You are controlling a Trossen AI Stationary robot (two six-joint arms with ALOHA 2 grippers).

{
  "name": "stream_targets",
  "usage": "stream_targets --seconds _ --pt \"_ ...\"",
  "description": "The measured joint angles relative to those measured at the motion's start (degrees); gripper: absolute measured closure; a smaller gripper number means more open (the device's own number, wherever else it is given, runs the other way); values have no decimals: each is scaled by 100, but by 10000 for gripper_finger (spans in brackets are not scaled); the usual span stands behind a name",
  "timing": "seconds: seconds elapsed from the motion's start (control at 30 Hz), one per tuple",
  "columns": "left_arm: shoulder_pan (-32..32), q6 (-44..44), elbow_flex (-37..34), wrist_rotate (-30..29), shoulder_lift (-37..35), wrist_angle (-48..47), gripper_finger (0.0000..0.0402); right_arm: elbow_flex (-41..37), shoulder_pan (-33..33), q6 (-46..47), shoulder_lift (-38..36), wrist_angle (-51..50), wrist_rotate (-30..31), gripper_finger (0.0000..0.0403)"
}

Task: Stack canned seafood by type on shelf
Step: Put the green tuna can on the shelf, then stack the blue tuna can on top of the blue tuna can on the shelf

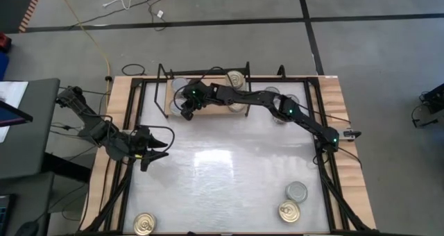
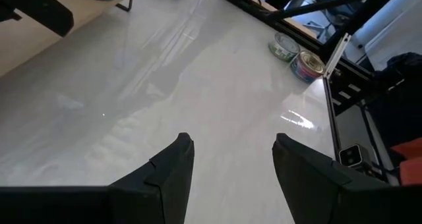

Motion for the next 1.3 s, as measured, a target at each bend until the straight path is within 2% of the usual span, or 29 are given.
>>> stream_targets --seconds 0.2,0.7,0.93,1.1,1.3 --pt "2 -44 0 0 0 4 205 2 -5 -322 6 22 304 382" --pt "2 -90 0 -2 0 2 205 -2 -61 -222 17 178 331 382" --pt "2 122 0 -2 0 -1 205 -13 -26 -141 -416 139 270 376" --pt "2 202 0 -4 0 -1 205 -9 7 -188 -980 -503 251 377" --pt "2 163 0 -9 59 -4 205 -2 135 -289 -1715 -2035 235 377"
